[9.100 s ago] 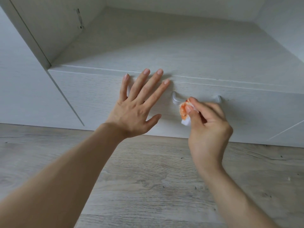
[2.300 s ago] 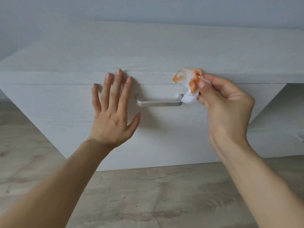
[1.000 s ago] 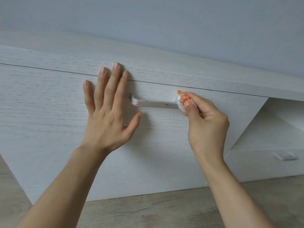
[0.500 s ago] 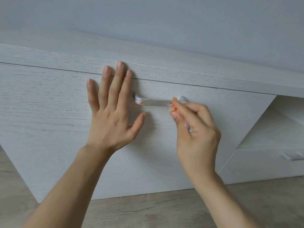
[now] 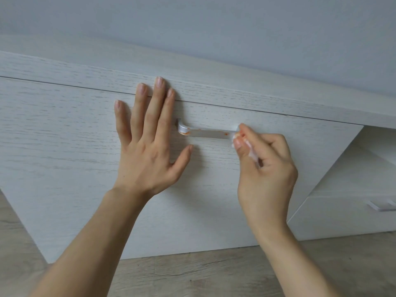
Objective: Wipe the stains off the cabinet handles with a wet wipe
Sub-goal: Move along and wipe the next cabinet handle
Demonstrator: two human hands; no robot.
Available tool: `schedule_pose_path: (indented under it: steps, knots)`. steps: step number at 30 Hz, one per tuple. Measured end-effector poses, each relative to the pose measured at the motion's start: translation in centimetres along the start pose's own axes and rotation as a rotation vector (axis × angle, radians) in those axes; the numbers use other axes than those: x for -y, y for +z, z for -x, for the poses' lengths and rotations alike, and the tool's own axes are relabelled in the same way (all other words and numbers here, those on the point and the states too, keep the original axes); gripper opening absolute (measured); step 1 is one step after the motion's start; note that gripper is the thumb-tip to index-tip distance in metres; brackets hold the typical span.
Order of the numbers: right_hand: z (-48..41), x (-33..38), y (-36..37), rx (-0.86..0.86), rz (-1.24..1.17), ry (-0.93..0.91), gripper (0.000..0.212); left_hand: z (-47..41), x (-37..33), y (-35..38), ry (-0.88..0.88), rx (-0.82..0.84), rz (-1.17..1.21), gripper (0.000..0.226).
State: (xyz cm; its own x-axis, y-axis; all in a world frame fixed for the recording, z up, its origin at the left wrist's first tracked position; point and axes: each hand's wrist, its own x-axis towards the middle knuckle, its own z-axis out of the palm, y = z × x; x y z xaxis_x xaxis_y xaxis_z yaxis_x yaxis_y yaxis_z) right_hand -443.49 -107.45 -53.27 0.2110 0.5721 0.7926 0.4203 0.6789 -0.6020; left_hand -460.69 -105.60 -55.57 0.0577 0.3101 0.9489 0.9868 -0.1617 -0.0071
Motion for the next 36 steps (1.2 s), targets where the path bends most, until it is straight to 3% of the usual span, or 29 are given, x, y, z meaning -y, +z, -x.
schedule_pose_path:
  steps: [9,12,22,27,36]
  knots:
    - [0.6,-0.2,0.5,-0.114,0.124,-0.143,0.026,0.0,0.1,-0.1,0.010,0.000,0.002,0.080]
    - [0.0,0.0,0.8,-0.137,0.084,-0.081,0.023,-0.1,0.0,0.0,0.010,-0.003,0.002,0.080]
    - [0.5,0.1,1.2,-0.068,0.157,-0.234,0.029,0.0,0.1,0.0,0.008,-0.003,0.001,0.082]
    - [0.2,0.1,0.5,-0.134,0.015,-0.112,0.020,0.0,0.1,0.0,0.010,-0.003,0.006,0.081]
    - [0.9,0.1,1.5,-0.022,0.158,-0.287,0.028,0.0,0.1,0.2,0.000,-0.024,-0.006,0.081]
